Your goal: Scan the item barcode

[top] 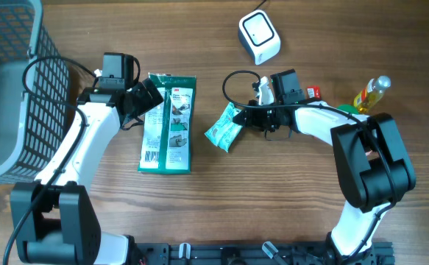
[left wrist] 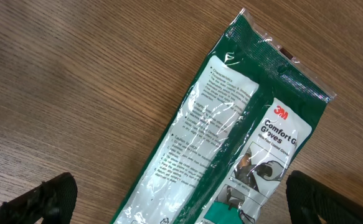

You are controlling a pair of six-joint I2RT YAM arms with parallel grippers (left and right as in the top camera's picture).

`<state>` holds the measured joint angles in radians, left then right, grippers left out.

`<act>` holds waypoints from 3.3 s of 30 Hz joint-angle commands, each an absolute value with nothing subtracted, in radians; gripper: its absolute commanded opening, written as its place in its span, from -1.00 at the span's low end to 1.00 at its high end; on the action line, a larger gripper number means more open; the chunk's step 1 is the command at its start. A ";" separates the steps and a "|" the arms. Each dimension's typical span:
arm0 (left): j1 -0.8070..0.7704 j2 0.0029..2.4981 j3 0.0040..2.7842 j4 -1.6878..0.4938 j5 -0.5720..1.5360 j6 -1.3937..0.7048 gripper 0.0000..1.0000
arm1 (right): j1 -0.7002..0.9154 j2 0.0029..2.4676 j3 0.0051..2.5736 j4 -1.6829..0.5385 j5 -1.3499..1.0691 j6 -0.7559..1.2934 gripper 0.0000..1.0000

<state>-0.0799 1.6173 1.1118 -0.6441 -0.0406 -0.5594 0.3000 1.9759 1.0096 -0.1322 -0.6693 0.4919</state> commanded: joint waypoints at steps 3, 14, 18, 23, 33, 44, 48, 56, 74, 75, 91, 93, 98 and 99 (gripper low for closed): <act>-0.075 1.610 1.113 -0.644 -0.061 -0.555 1.00 | 0.313 2.007 0.988 -0.144 -0.644 0.474 -0.91; -0.075 1.610 1.113 -0.644 -0.061 -0.555 1.00 | 0.261 1.823 1.061 -0.305 -0.644 0.357 -0.91; -0.075 1.610 1.113 -0.644 -0.061 -0.555 1.00 | 0.244 1.646 1.120 -0.406 -0.628 0.281 -0.92; -0.075 1.610 1.113 -0.644 -0.061 -0.555 1.00 | 0.242 1.617 1.605 -0.912 -0.301 0.121 -0.92; -0.075 1.610 1.113 -0.644 -0.061 -0.555 1.00 | 0.262 1.861 2.062 -0.945 0.238 -0.056 -0.91; -0.075 1.610 1.113 -0.644 -0.061 -0.555 1.00 | 0.470 2.185 2.061 -0.525 0.892 -0.372 -0.91; -0.075 1.610 1.113 -0.644 -0.062 -0.555 1.00 | 0.512 2.311 2.061 -0.263 1.091 -0.600 -0.91; -0.075 1.610 1.113 -0.644 -0.061 -0.555 1.00 | 0.527 2.455 2.059 -0.158 1.126 -0.664 -0.91; -0.075 1.610 1.113 -0.644 -0.061 -0.555 1.00 | 0.609 2.468 2.053 -0.384 0.858 -0.362 -0.91; -0.075 1.610 1.113 -0.644 -0.061 -0.555 1.00 | 0.603 2.468 2.053 -0.389 0.855 -0.363 -0.91; -0.075 1.610 1.113 -0.644 -0.061 -0.555 1.00 | 0.527 2.456 2.054 -0.414 0.701 -0.153 -0.92; -0.075 1.610 1.113 -0.644 -0.061 -0.555 1.00 | 0.523 2.418 2.054 -0.451 0.702 -0.154 -0.92; -0.075 1.610 1.113 -0.644 -0.061 -0.555 1.00 | 0.501 2.220 2.054 -0.651 0.695 -0.107 -0.91; -0.075 1.610 1.113 -0.644 -0.061 -0.555 1.00 | 0.495 2.178 2.054 -0.709 0.678 -0.094 -0.92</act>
<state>-0.0799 1.6173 1.1118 -0.6453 -0.0486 -0.5594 0.5106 2.3520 2.0495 -0.6262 0.7361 -0.1719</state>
